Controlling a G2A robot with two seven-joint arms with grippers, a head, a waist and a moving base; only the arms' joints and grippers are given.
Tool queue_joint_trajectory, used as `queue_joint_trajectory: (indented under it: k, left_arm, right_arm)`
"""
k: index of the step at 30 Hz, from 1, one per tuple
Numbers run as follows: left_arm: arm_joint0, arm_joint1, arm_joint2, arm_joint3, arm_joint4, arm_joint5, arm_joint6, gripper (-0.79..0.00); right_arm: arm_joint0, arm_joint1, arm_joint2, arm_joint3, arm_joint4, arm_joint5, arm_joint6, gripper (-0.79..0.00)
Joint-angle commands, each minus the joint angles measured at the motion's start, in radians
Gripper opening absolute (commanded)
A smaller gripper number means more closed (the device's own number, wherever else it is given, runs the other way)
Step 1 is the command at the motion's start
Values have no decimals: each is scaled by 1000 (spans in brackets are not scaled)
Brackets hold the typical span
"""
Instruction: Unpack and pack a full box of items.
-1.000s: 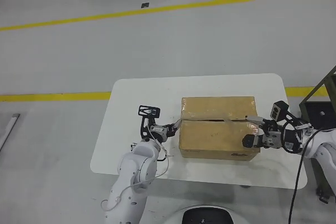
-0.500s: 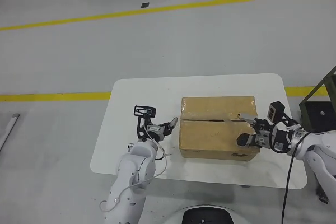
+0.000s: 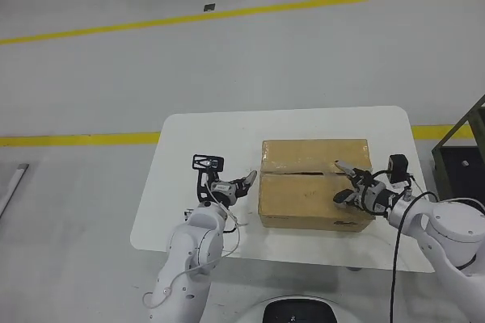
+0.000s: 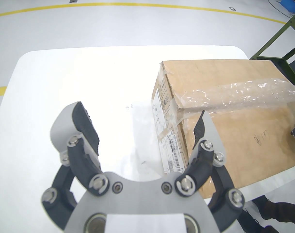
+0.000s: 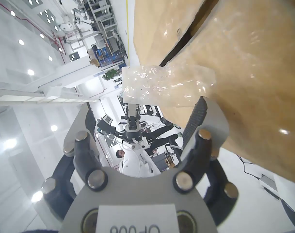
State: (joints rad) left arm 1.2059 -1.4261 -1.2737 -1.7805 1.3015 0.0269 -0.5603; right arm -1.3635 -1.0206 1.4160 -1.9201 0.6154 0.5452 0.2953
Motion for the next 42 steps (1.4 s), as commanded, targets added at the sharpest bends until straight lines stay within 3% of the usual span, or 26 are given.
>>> queue_joint_trajectory:
  k: [1,3,20,26,27,30,31,33,34,38,42]
  left_arm:
    - [2,1,-1,-1,-3,-2,1,0]
    - [5,1,-1,-3,-8,-6,3,0]
    - [-19,7,-17,3,-26,-24,22,0]
    - [-30,8,-14,8,-34,-32,27,0]
    - [-30,9,-15,8,-35,-33,27,0]
    - [-27,10,-17,8,-39,-38,29,0]
    - [-25,11,-18,7,-41,-40,30,0]
    - [-23,11,-19,7,-44,-43,33,0]
    - [-22,12,-19,6,-45,-43,33,0]
    - [-16,13,-21,2,-47,-44,38,0]
    - [-10,15,-26,-2,-49,-41,42,0]
  right_arm:
    - [7,-3,-2,17,16,-3,-14,-723]
    - [13,-6,-8,27,28,-5,-25,-785]
    - [30,-11,-17,-7,-135,-53,-95,-785]
    - [15,-16,41,3,89,-8,14,-785]
    - [13,-17,53,10,143,11,36,-653]
    - [9,-17,75,7,205,48,68,-403]
    - [5,-18,77,9,231,56,74,-166]
    - [3,-19,69,1,233,67,69,-31]
    - [3,-20,63,3,241,69,67,0]
    - [14,-25,26,21,239,69,45,-3]
    - [31,-31,-3,42,213,32,-8,-65]
